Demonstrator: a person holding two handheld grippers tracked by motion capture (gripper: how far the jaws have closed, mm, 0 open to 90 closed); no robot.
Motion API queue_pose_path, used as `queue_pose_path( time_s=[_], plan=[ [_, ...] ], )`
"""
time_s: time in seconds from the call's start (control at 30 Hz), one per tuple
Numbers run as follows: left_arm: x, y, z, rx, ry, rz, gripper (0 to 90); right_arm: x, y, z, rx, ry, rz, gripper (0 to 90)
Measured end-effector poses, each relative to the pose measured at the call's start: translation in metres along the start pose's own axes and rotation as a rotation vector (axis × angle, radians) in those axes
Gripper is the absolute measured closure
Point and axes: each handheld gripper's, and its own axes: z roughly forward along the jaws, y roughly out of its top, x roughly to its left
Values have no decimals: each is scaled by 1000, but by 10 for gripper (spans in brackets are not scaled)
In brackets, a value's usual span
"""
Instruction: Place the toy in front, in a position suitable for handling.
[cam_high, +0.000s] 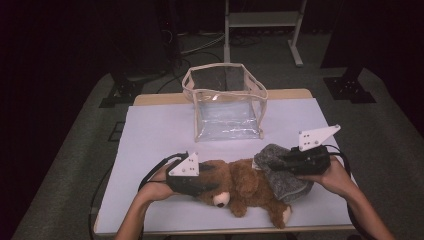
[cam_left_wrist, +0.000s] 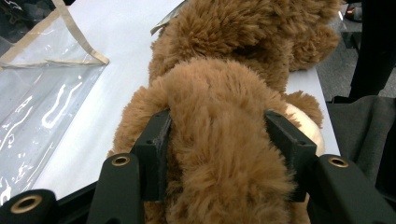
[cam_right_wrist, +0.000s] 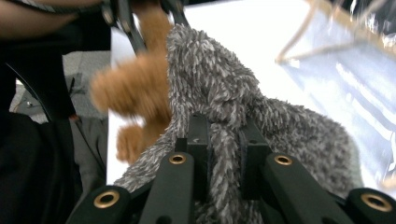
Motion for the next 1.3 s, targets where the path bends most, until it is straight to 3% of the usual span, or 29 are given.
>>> queue_pose_path(
  time_s=[0.17, 0.3, 0.43, 0.63, 0.9, 1.1, 1.23, 1.3],
  plan=[
    [0, -1, 0, -4, -3, -2, 474, 7, 41, 7, 13, 48, -72, 782],
    [-1, -1, 0, -2, -2, 7, 475, 12, 65, 29, 42, 90, -109, 782],
    [-1, -1, 1, -4, -2, 9, 475, 17, 77, 59, 88, 122, -132, 781],
    [-1, -1, 1, -4, 3, 16, 472, 14, 56, 92, 225, 123, -115, 785],
    [-2, 0, -4, -8, 14, 3, 442, 15, 30, 84, 172, 107, -80, 797],
    [5, -6, -24, -12, 25, -44, 440, 15, 20, 83, 132, 85, -61, 799],
    [5, -13, -18, -24, 5, -66, 487, 14, 23, 85, 151, 83, -57, 799],
    [5, -13, -15, -28, 2, -65, 508, 17, 31, 87, 196, 59, -88, 800]
  ],
)
